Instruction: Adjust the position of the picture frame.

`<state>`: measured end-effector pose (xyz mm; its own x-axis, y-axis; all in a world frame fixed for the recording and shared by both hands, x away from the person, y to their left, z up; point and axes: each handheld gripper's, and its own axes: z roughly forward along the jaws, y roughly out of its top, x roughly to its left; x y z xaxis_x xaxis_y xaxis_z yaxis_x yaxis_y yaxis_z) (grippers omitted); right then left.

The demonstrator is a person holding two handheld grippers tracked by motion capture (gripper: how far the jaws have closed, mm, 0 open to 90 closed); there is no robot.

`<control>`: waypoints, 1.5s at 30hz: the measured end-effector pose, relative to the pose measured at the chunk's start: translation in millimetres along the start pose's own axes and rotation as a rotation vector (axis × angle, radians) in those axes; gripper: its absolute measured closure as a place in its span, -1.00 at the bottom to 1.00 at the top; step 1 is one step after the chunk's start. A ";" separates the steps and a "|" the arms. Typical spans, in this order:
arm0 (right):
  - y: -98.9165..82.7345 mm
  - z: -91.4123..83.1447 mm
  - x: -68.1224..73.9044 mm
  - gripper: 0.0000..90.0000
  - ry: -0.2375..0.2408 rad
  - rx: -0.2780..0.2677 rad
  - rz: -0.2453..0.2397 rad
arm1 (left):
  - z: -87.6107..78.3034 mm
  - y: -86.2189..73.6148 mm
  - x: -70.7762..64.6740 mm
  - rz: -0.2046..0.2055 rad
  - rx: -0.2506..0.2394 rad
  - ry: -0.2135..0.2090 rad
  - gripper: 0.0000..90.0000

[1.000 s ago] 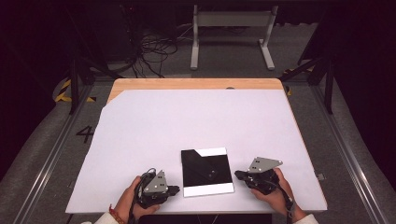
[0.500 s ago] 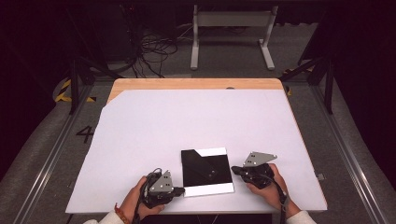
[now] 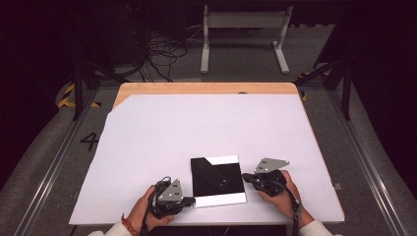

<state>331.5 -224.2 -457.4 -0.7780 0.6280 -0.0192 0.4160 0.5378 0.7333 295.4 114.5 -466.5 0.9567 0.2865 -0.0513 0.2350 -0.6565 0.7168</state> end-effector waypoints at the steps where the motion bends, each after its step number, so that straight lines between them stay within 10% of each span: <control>1: 1.6 1.6 0.0 1.00 0.002 0.003 0.002 | 0.2 0.2 0.0 0.001 0.000 -0.001 0.99; 45: 43.0 42.2 -35.8 0.87 -0.137 -0.012 0.042 | 23.8 26.3 -9.4 0.003 -0.007 -0.072 0.91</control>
<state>397.1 -199.8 -453.8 -0.6881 0.7211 -0.0806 0.4402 0.5031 0.7438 296.7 77.9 -463.7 0.9674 0.2332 -0.0990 0.2311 -0.6526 0.7216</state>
